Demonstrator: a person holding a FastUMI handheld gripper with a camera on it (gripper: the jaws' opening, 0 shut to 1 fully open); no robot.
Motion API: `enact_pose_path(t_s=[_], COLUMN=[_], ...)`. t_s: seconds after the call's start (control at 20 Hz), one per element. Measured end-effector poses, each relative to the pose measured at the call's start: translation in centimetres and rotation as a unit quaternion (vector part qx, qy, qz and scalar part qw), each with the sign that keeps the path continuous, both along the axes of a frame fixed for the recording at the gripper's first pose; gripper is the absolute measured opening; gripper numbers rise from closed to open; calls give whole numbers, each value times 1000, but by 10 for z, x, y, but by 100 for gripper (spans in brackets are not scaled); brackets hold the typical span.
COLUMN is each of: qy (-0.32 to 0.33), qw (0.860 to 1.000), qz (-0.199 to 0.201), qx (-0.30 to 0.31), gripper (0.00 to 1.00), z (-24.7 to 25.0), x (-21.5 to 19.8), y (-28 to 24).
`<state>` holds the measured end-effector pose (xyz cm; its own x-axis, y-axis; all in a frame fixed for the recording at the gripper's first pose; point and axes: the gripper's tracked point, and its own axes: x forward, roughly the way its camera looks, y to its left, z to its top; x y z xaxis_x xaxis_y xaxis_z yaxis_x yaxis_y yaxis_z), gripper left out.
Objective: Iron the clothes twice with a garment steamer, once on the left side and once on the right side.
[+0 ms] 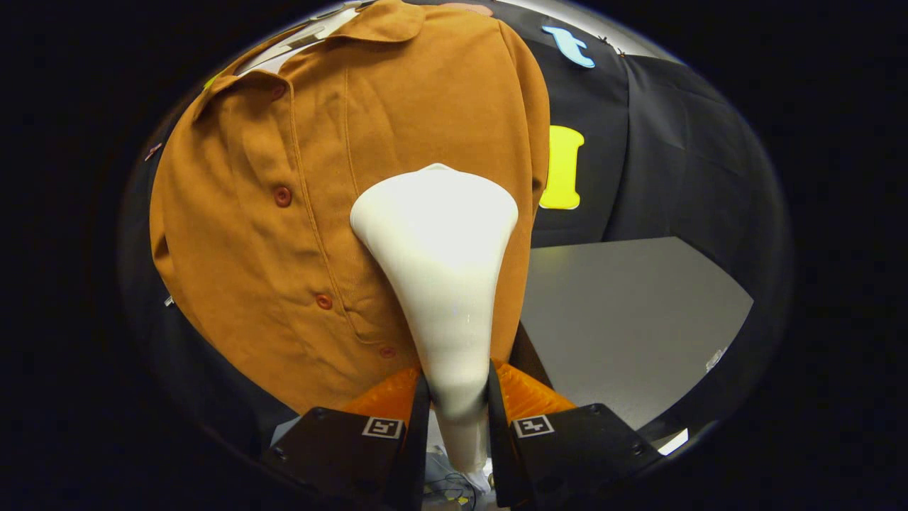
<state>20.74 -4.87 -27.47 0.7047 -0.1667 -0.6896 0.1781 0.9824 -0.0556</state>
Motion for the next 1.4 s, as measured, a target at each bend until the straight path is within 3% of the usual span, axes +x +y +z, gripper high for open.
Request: enact_pose_path(t_s=[0.95,1.1,1.4], qy=[112,84,-38], qw=[992,995,999], qz=[-36,-35,-19], qx=[47,36,11], gripper=[42,42,42], z=[-75,-53,37], x=[-63,-58,-36], y=[-11,-13,7])
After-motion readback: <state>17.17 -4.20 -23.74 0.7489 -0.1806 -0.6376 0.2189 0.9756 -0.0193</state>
